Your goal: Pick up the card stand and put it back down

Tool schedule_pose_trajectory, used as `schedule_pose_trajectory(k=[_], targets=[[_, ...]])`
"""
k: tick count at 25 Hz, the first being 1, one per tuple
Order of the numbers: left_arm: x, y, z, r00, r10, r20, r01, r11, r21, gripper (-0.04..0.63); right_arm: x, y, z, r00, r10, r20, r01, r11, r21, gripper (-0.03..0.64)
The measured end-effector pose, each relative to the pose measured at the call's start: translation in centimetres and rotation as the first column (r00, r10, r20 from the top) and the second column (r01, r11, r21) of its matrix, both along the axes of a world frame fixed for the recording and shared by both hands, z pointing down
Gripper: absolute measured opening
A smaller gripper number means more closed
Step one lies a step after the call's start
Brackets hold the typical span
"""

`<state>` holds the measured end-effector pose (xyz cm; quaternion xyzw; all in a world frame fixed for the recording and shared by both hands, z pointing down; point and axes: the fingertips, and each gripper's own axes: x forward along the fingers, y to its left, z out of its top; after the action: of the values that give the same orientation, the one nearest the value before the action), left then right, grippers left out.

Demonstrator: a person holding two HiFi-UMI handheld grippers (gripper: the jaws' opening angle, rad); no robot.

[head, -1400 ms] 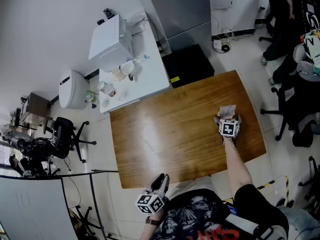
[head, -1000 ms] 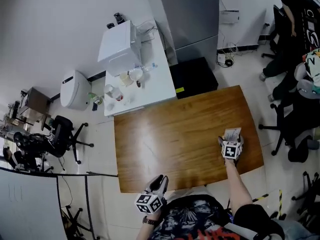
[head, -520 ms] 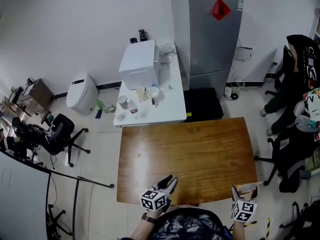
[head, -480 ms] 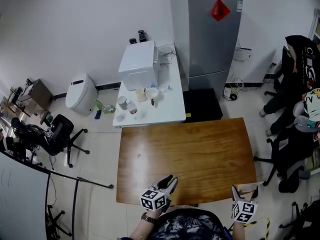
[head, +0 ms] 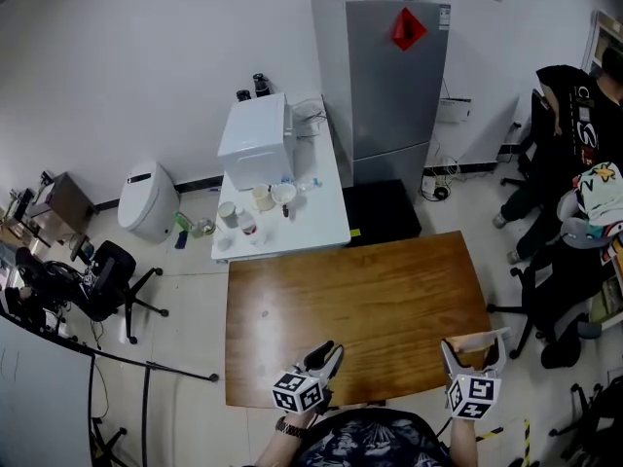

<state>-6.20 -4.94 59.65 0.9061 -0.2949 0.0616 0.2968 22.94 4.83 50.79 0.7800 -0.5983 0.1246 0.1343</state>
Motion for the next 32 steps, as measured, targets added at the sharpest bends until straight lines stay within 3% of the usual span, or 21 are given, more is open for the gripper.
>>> schedule_pose_trajectory(k=[6, 12, 15, 17, 19, 21, 25, 28, 30, 32], targets=[[-2.3, -0.5, 0.4, 0.989, -0.134, -0.06, 0.131, 0.99, -0.05, 0.098, -1.6, -2.1, 0.2, 0.995, -0.088, 0.046, 0.088, 0.996, 0.013, 0.549], [-4.5, -0.9, 0.8, 0.981, -0.193, -0.017, 0.191, 0.98, -0.056, 0.098, -2.7, -4.9, -0.2, 0.984, -0.168, 0.061, 0.165, 0.985, 0.06, 0.549], [-6.3, -1.0, 1.0, 0.972, -0.235, -0.005, 0.235, 0.971, -0.049, 0.095, -5.4, -7.2, 1.1, 0.954, -0.292, 0.074, 0.289, 0.956, 0.051, 0.549], [-7.7, -0.4, 1.6, 0.964, -0.267, -0.001, 0.266, 0.961, -0.07, 0.091, -8.2, -8.7, 3.6, 0.913, -0.382, 0.143, 0.384, 0.923, 0.017, 0.549], [-9.4, 0.5, 2.3, 0.95, -0.313, -0.006, 0.311, 0.944, -0.112, 0.087, -11.9, -10.5, 7.3, 0.857, -0.483, 0.181, 0.494, 0.869, -0.024, 0.549], [-11.7, 1.7, 3.0, 0.927, -0.374, -0.01, 0.368, 0.916, -0.158, 0.086, -17.0, -12.0, 11.8, 0.778, -0.601, 0.186, 0.62, 0.782, -0.065, 0.549], [-16.4, 4.5, 3.8, 0.872, -0.489, 0.019, 0.482, 0.85, -0.214, 0.083, -28.5, -14.6, 21.2, 0.572, -0.783, 0.244, 0.82, 0.553, -0.147, 0.548], [-20.3, 6.7, 3.9, 0.81, -0.583, 0.061, 0.581, 0.785, -0.215, 0.08, -36.9, -17.1, 26.9, 0.453, -0.856, 0.251, 0.887, 0.402, -0.23, 0.548], [-22.6, 8.6, 3.7, 0.776, -0.624, 0.09, 0.627, 0.75, -0.212, 0.078, -41.3, -18.4, 31.0, 0.423, -0.876, 0.23, 0.887, 0.349, -0.302, 0.548], [-24.2, 9.8, 3.7, 0.756, -0.645, 0.114, 0.653, 0.731, -0.198, 0.075, -44.1, -20.7, 34.0, 0.435, -0.879, 0.195, 0.869, 0.353, -0.347, 0.548]])
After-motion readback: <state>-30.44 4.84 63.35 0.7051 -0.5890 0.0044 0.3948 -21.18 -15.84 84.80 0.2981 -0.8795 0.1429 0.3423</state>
